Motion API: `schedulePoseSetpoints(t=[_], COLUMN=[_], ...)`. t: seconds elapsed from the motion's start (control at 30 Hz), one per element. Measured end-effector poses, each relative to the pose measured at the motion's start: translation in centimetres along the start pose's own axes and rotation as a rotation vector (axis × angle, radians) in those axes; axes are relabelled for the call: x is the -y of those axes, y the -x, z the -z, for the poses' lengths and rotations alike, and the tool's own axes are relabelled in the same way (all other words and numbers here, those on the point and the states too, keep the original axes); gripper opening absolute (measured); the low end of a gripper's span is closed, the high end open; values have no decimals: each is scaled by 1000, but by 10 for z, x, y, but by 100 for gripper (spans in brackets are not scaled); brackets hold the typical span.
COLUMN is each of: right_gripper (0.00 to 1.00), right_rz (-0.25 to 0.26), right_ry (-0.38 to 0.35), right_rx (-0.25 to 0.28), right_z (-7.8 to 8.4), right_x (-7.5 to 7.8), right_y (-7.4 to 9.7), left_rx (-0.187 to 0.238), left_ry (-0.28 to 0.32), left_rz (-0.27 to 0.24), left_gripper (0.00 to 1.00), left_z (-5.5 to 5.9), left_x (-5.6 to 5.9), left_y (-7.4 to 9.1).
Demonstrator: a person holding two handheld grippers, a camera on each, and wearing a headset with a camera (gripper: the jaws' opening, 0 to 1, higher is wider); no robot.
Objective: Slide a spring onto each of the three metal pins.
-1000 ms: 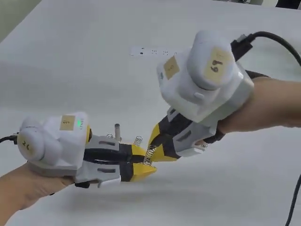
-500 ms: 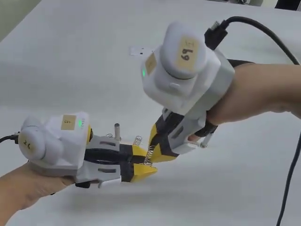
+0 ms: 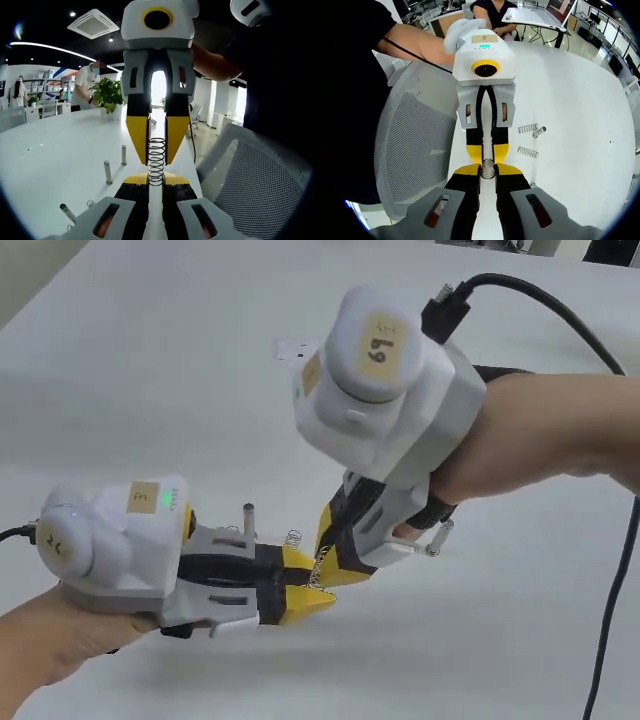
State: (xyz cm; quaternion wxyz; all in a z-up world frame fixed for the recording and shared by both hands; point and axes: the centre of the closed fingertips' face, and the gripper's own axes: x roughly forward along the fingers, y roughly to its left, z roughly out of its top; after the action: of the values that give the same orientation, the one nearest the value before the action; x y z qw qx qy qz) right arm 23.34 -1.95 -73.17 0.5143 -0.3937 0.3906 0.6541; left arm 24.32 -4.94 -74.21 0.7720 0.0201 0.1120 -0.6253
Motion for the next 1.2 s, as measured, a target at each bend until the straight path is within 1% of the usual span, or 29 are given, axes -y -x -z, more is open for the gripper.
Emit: schedulePoseSetpoints(t=[0.07, 0.23, 0.3, 0.4, 0.47, 0.63, 0.67, 0.77, 0.83, 1.03, 1.2], right_gripper=[9, 8, 8, 8, 8, 8, 8, 8, 8, 7, 7], right_rz=[1, 0, 1, 0, 5, 9, 1, 1, 6, 20, 21], right_ry=[7, -23, -23, -27, -39, -22, -8, -11, -25, -2, 5], right_rx=[-4, -10, -12, -21, -23, -36, -41, -55, -64, -92, -99], right_z=[0, 0, 0, 1, 2, 3, 3, 4, 4, 4, 6], right_x=[0, 0, 0, 0, 0, 1, -2, -2, -1, -2, -1], right_y=[0, 0, 0, -1, -1, -1, -2, -2, -2, -2, -2], left_rx=[-1, 3, 1, -5, -6, -9, -8, -9, -8, -8, -14], left_ry=[-3, -4, -6, 9, 10, 10, 14, 2, -6, -9, -4], left_rz=[4, 3, 2, 7, 2, 0, 9, 13, 11, 10, 8], left_gripper=[0, 0, 0, 1, 1, 1, 1, 1, 1, 1, 2], left_z=[0, 0, 0, 1, 2, 3, 3, 3, 3, 3, 3], left_x=[0, 0, 0, 1, -1, -2, 0, 1, 0, 0, 0], left_y=[0, 1, 1, 0, 0, -1, -1, -2, -2, -3, -5])
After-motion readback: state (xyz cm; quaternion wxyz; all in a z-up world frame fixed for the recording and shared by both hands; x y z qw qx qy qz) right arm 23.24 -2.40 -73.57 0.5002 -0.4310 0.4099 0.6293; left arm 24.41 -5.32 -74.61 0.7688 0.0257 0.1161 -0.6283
